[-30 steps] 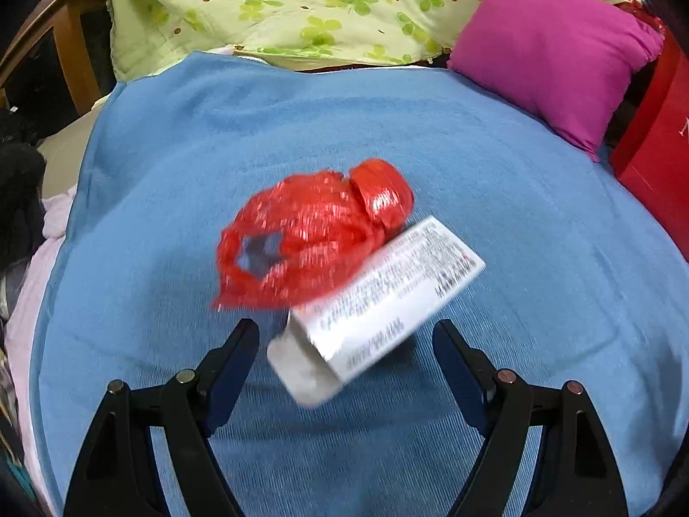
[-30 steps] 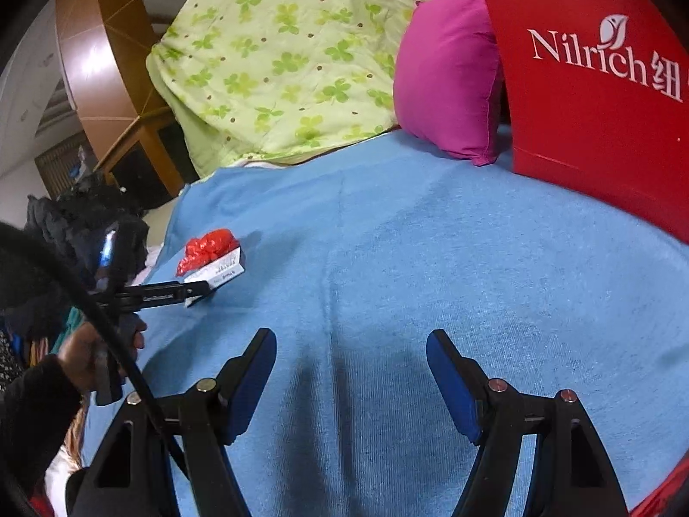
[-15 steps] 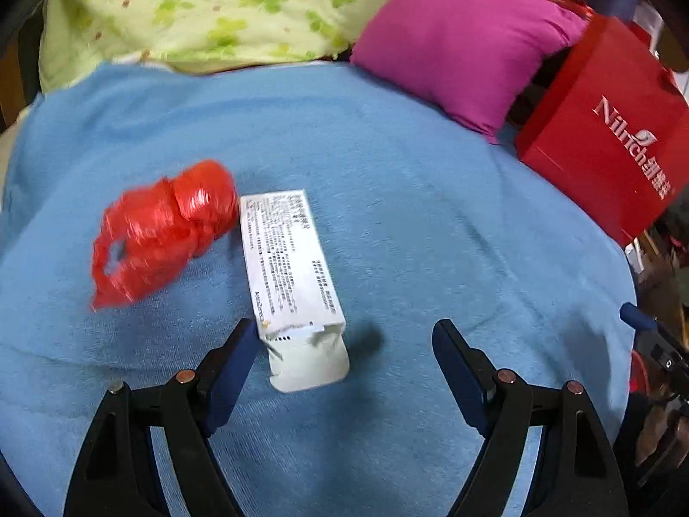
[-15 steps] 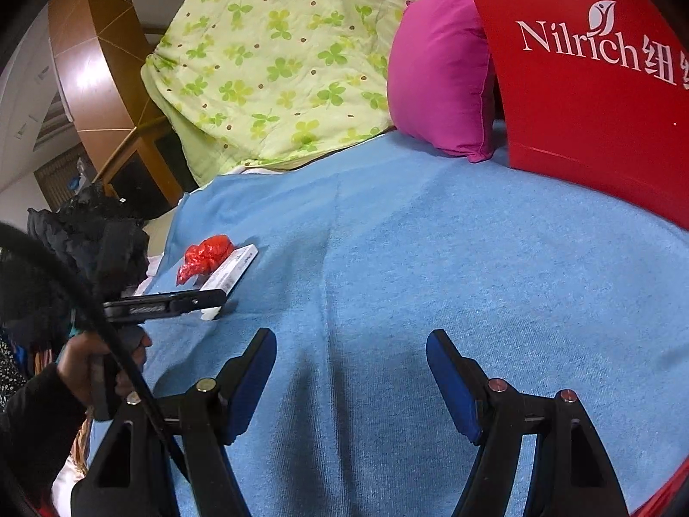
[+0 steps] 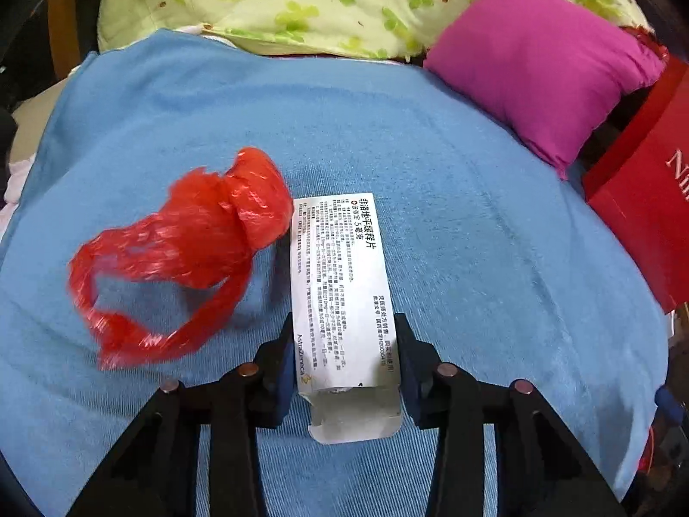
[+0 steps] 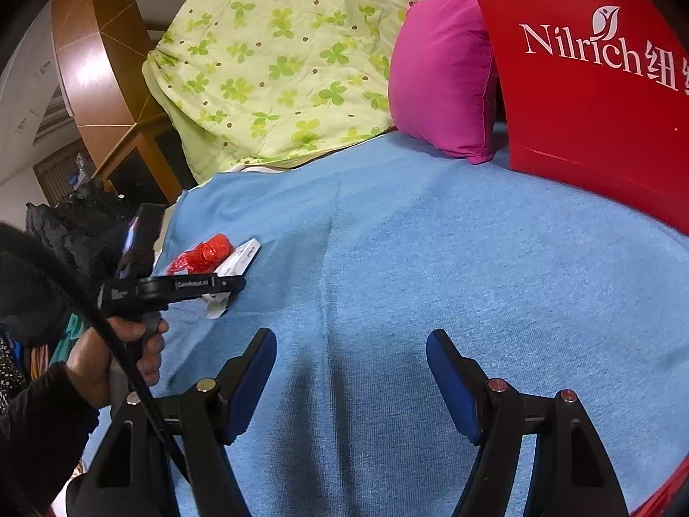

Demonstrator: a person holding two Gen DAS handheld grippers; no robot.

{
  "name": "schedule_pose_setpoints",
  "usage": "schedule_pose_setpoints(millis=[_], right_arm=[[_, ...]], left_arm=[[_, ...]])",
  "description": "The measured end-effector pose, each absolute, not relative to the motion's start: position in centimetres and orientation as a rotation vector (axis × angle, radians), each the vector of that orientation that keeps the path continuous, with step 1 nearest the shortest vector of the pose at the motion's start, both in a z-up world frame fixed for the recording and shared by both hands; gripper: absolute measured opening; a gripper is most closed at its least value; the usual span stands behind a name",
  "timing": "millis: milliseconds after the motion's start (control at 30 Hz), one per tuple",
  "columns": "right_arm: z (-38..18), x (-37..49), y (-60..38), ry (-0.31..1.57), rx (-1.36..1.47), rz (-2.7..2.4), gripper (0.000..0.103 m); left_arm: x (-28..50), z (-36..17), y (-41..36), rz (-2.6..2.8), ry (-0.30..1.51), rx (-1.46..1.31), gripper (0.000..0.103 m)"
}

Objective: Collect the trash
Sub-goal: 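Grasp the white medicine box with the left gripper, then grasp the small red plastic bag with the right gripper while the left holds the box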

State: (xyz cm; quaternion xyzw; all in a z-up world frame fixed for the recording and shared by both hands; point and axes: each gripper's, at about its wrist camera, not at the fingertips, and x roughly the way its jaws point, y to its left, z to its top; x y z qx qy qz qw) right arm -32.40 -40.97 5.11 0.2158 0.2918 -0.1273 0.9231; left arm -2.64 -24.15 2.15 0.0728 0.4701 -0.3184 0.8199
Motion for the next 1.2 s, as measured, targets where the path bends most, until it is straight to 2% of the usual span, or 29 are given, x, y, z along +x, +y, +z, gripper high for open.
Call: schedule_pose_setpoints(millis=[133, 333, 600, 833, 1100, 1133, 1200], right_arm=[[5.1, -32.1, -40.4, 0.612, 0.402, -0.276, 0.075], [4.5, -30.3, -39.0, 0.714, 0.356, -0.255, 0.075], [6.8, -22.2, -34.6, 0.748, 0.391, -0.093, 0.075], [5.8, -10.0, -31.5, 0.787, 0.517, -0.021, 0.076], [2.9, -2.0, -27.8, 0.884, 0.246, -0.055, 0.075], [2.2, -1.6, -27.5, 0.910, 0.222, -0.045, 0.063], [1.8, -1.9, -27.5, 0.911, 0.199, -0.030, 0.061]], left_arm=[[-5.3, 3.9, -19.9, -0.664, 0.971, -0.004, 0.041], [-7.9, 6.8, -12.3, -0.488, 0.820, -0.172, 0.042], [-7.1, 5.3, -4.9, -0.187, 0.801, -0.297, 0.042], [-6.6, 4.8, -4.8, -0.145, 0.800, -0.293, 0.042], [-5.9, 4.8, -4.8, -0.198, 0.825, -0.316, 0.042], [-5.9, 4.8, -4.9, -0.200, 0.822, -0.312, 0.042], [-5.9, 4.8, -5.0, -0.198, 0.821, -0.303, 0.042]])
